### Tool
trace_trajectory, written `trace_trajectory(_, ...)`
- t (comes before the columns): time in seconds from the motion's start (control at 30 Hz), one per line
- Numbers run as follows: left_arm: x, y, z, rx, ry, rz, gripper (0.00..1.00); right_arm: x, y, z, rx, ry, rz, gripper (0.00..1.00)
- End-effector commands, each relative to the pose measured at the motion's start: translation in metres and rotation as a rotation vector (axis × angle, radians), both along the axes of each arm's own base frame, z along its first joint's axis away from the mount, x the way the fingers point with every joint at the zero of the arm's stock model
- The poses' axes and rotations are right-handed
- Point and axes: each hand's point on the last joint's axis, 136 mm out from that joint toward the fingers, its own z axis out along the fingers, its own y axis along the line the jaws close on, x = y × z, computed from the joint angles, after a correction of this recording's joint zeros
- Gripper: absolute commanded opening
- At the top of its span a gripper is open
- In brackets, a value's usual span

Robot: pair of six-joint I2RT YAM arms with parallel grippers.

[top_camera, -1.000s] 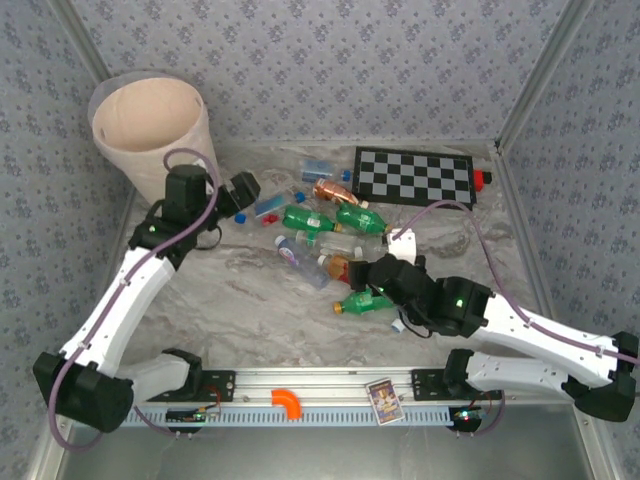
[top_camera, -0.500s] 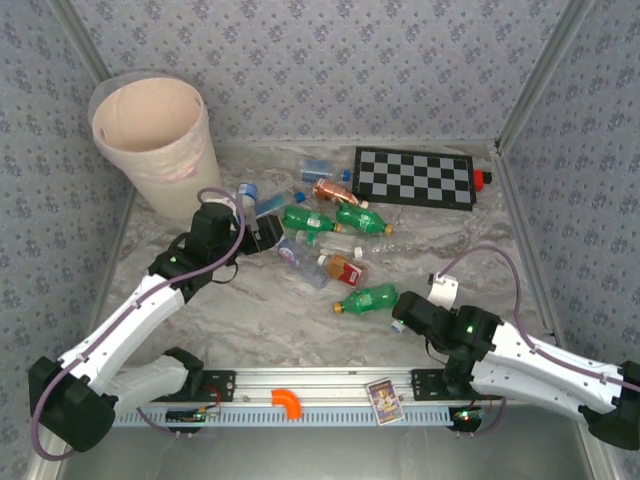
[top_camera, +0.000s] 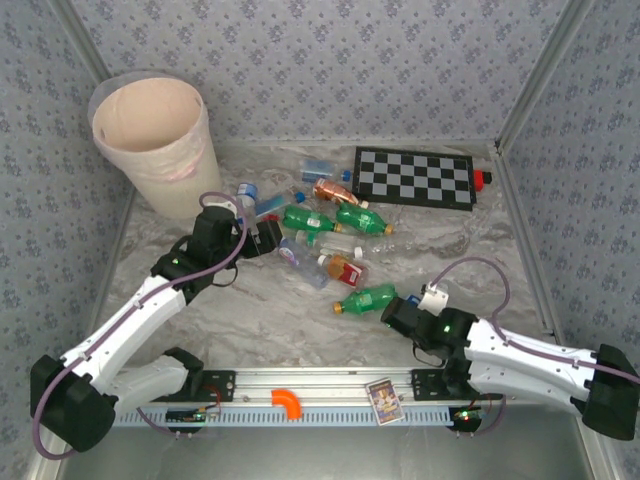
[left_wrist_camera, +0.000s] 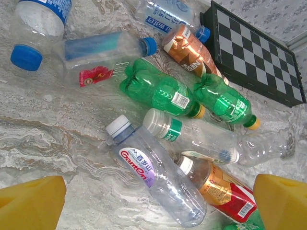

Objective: Put the plastic bottles in the bin

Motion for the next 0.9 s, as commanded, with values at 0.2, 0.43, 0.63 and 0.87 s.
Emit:
trace_trajectory(0.2,0.002,0.003,0.007,0.013,-0.02,0.013,1.0,-0.003,-0.001,-0.018,0.07,0.008,-0.068,0.6)
trace_trajectory(0.43,0.0,0.004,0.004,0.021,-0.003,0.019,1.0,-0.004,-0.007,-0.021,0.046,0.005,-0.068,0.45)
trace_trajectory(0.63,-0.002,0.005,0.005,0.025,0.008,0.018,1.0,0.002,-0.012,-0.008,0.008,-0.036,-0.045,0.36)
trace_trajectory(0.87,-0.004,-0.012,0.013,-0.062,0.017,-0.04,1.0,0.018,-0.003,0.034,-0.053,-0.149,0.089,0.31)
